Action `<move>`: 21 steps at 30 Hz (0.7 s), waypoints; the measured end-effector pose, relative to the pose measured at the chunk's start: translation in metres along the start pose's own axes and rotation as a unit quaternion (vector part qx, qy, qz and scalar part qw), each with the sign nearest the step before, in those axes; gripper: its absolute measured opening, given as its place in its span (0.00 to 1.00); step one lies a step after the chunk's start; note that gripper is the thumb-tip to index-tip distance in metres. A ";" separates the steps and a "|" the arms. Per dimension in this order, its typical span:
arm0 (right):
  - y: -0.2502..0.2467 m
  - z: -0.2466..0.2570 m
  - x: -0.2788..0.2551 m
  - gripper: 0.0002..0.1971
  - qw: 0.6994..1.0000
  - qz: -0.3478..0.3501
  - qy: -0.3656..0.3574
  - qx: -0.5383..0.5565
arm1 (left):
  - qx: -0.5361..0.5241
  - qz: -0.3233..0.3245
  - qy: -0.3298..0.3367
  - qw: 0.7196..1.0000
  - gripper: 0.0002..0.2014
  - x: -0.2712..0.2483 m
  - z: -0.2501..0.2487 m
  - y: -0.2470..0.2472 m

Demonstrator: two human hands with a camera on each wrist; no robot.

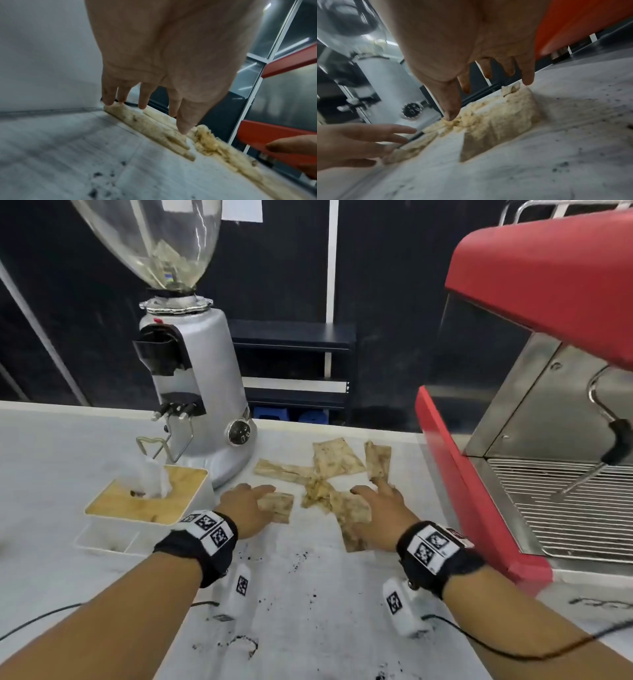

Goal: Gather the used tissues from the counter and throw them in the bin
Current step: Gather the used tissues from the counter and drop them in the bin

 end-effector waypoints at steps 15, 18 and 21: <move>0.004 -0.015 0.037 0.17 0.983 0.093 0.061 -0.145 | -0.075 -0.050 0.046 0.995 0.14 0.018 -0.010 -0.028; -0.006 -0.016 0.027 0.18 0.990 0.071 0.069 -0.101 | -0.155 -0.114 0.068 0.979 0.18 0.030 -0.014 -0.049; -0.020 -0.014 0.017 0.18 0.998 0.005 0.063 -0.015 | -0.199 -0.113 0.062 0.972 0.18 0.044 -0.019 -0.061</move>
Point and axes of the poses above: each hand's wrist, its own x-axis towards the middle knuckle, its own y-axis out of the palm, z = x × y, the point moved 6 cm from there along x, towards the middle knuckle
